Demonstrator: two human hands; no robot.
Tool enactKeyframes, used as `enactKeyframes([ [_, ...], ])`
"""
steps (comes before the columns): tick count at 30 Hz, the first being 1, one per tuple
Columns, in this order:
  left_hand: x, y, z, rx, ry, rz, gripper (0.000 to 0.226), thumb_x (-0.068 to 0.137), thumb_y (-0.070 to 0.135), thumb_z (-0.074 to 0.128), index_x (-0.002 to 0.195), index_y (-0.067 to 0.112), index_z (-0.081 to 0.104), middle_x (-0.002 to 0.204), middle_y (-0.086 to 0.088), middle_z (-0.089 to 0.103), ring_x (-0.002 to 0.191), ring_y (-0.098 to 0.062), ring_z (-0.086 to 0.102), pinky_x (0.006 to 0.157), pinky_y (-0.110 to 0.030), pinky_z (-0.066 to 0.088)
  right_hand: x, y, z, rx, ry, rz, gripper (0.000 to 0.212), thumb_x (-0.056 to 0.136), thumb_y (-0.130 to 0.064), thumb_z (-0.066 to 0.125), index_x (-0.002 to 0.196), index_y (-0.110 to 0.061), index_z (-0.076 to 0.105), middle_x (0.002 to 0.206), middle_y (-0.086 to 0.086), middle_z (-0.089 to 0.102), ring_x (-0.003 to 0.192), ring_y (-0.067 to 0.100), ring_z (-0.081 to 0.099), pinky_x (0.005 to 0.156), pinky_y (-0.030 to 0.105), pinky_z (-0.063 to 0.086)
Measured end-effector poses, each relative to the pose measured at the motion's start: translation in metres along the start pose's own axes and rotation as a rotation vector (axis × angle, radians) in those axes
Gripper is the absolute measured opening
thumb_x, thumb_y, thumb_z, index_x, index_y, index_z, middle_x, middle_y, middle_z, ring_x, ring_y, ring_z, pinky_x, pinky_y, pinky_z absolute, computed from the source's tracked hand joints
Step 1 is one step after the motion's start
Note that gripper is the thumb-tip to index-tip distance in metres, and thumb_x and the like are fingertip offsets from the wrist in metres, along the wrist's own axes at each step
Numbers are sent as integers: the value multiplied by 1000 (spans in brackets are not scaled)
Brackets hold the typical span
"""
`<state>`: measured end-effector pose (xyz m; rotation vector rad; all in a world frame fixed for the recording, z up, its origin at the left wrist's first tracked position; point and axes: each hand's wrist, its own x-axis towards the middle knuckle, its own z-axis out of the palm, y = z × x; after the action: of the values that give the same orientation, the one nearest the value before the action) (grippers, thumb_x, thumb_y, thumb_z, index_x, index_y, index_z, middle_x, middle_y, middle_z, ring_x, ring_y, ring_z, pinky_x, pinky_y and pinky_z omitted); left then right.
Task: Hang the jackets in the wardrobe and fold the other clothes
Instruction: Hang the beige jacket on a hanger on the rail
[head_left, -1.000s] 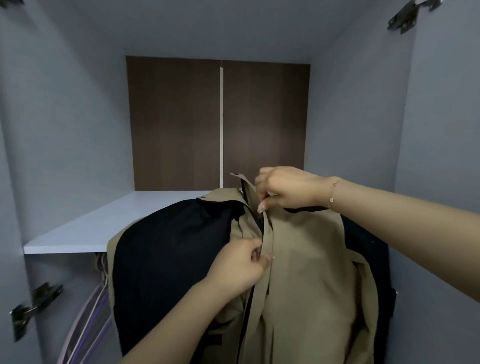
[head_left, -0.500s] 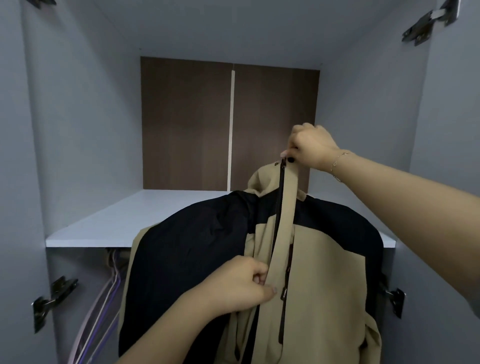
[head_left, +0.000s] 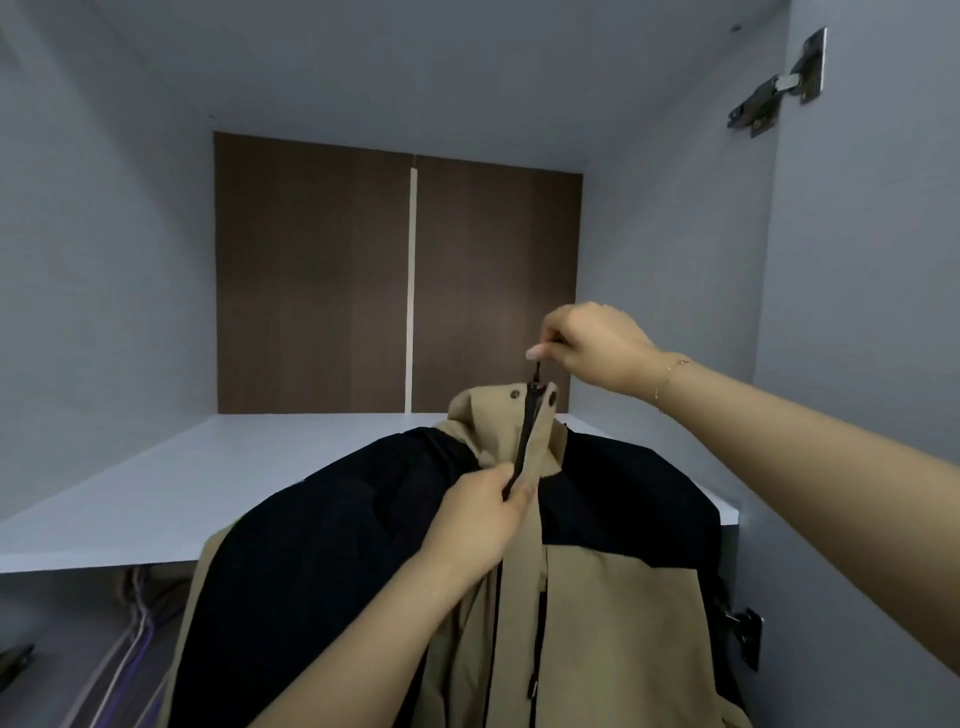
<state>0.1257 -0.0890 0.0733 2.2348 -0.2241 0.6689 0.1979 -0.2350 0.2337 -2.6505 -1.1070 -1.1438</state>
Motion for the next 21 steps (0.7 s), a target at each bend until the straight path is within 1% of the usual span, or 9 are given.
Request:
enactKeyframes([
  [2, -8, -8, 2, 21, -47, -1, 38, 98, 38, 49, 71, 12, 52, 62, 7, 48, 54, -5, 43, 54, -25, 36, -2, 4, 12, 144, -129, 2, 35, 92, -44, 60, 86, -9, 64, 81, 3, 63, 78, 23, 60, 68, 33, 47],
  [4, -13, -12, 5, 62, -68, 18, 39, 98, 38, 49, 78, 6, 58, 63, 5, 50, 55, -5, 44, 55, -26, 36, -3, 8, 23, 498, -273, 49, 35, 92, -40, 63, 85, -5, 65, 80, 10, 68, 76, 21, 65, 71, 33, 52],
  [6, -16, -12, 5, 84, -58, 28, 37, 98, 38, 49, 80, 8, 60, 62, 6, 50, 53, -3, 43, 53, -22, 36, 0, 16, 30, 720, -295, 135, 41, 92, -47, 59, 90, -7, 68, 86, 6, 71, 81, 15, 67, 72, 26, 54],
  [9, -19, -9, 6, 111, -37, 28, 36, 98, 37, 49, 68, 18, 50, 57, 9, 45, 50, -1, 43, 48, -15, 33, 11, 31, 46, 696, -345, 287, 51, 95, -55, 49, 110, -10, 67, 110, -1, 67, 106, 17, 62, 83, 26, 48],
  [11, -23, -8, 6, 97, -33, 32, 37, 99, 36, 50, 65, 22, 45, 56, 9, 43, 49, -1, 42, 48, -16, 32, 18, 34, 60, 597, -486, 321, 45, 96, -51, 50, 101, -10, 67, 97, 4, 64, 92, 20, 60, 78, 30, 47],
  [13, -28, -9, 5, 68, -61, 36, 35, 98, 38, 49, 71, 16, 51, 60, 5, 46, 52, -2, 41, 53, -20, 35, 24, 28, 72, 621, -584, 326, 40, 96, -49, 51, 75, -16, 59, 72, 3, 47, 66, 17, 44, 64, 27, 38],
  [14, -30, -11, 5, 47, -77, 31, 35, 98, 40, 49, 77, 12, 54, 63, 3, 48, 55, -3, 43, 56, -24, 37, 28, 24, 77, 659, -605, 335, 41, 96, -49, 51, 72, -16, 56, 72, 3, 44, 65, 16, 40, 64, 27, 36],
  [18, -41, -17, 5, 23, -75, 6, 40, 97, 44, 50, 86, 7, 57, 68, -1, 48, 61, -10, 43, 60, -30, 38, 43, 8, 92, 691, -689, 358, 42, 93, -53, 54, 92, -12, 63, 79, 2, 62, 73, 17, 58, 76, 29, 48],
  [21, -48, -22, 2, -11, -63, -2, 41, 96, 47, 50, 85, 8, 57, 68, 1, 46, 62, -10, 42, 61, -29, 37, 51, -5, 98, 799, -826, 384, 37, 93, -45, 60, 101, -10, 67, 76, 1, 71, 60, 12, 66, 57, 21, 51],
])
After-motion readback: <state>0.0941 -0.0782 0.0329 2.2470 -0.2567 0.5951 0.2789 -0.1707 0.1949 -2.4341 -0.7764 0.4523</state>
